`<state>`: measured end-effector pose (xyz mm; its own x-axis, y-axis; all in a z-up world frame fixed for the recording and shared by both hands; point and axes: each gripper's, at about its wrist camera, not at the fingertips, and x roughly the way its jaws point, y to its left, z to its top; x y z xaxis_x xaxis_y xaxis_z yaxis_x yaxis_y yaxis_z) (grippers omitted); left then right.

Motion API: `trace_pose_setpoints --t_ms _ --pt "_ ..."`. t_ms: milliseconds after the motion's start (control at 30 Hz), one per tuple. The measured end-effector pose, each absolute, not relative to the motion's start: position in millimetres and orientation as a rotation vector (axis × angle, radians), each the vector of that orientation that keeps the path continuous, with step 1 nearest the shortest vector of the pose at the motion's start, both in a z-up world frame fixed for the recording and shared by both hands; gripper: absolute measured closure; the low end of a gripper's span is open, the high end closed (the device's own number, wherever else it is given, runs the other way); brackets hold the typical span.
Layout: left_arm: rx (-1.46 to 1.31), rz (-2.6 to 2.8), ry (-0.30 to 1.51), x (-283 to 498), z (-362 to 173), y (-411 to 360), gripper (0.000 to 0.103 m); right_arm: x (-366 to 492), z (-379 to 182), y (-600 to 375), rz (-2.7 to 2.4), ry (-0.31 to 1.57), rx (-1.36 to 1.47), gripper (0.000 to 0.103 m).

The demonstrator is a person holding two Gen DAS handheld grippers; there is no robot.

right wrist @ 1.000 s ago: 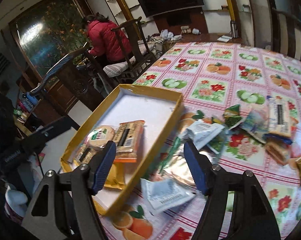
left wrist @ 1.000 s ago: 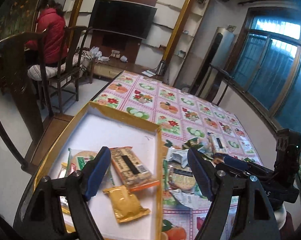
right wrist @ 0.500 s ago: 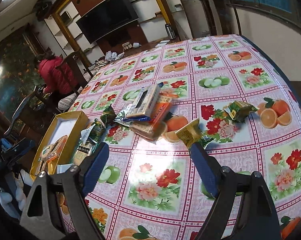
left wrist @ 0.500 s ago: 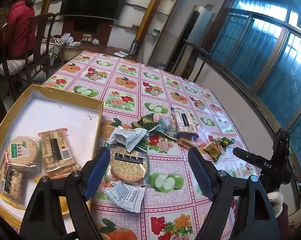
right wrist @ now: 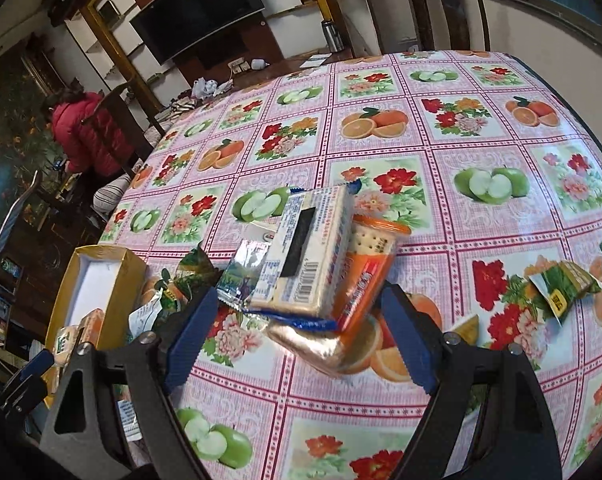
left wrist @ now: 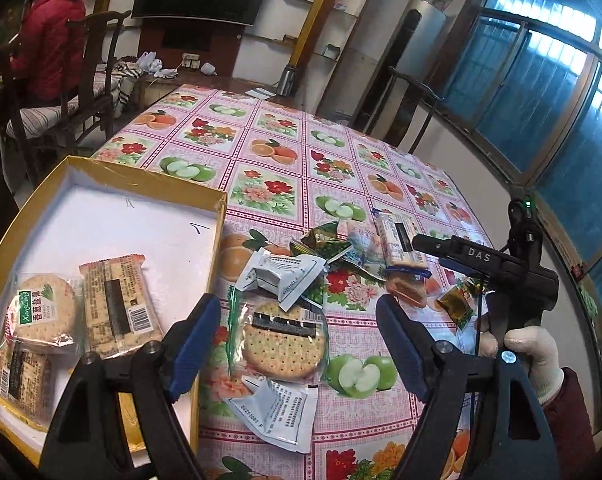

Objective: Organize snacks
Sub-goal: 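Grasp the white blue-edged cracker pack with the right tool while the left returns to the pile, then grasp the orange soda cracker pack with the left tool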

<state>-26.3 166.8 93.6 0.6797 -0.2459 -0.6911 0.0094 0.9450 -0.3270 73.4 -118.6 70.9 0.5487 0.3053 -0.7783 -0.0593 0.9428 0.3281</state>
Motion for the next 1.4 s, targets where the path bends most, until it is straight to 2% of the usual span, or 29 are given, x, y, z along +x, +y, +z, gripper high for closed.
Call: trace_pose_setpoints --t_ms 300,367,400,633,767,967,1400 --pt "-0.292 -0.160 0.852 -16 81 166 0.023 122 44 -78 0.100 1.112 0.105 0.019" --pt "-0.281 -0.168 0.855 -15 81 164 0.023 121 42 -78 0.069 1.103 0.077 0.031" --pt "-0.275 -0.172 0.856 -15 81 163 0.023 120 43 -79 0.057 1.092 0.054 0.044" --pt "-0.268 -0.184 0.866 -3 83 150 0.023 87 50 -102 0.133 1.062 0.104 0.046" --pt "-0.241 -0.216 0.866 1 84 132 0.023 38 60 -126 0.225 1.016 0.177 0.046" --pt "-0.171 -0.283 0.906 14 69 78 0.023 -35 56 -168 0.282 0.975 0.305 0.046" --pt "0.066 -0.324 0.949 101 37 -35 0.023 -109 38 -204 0.209 0.991 0.225 0.046"
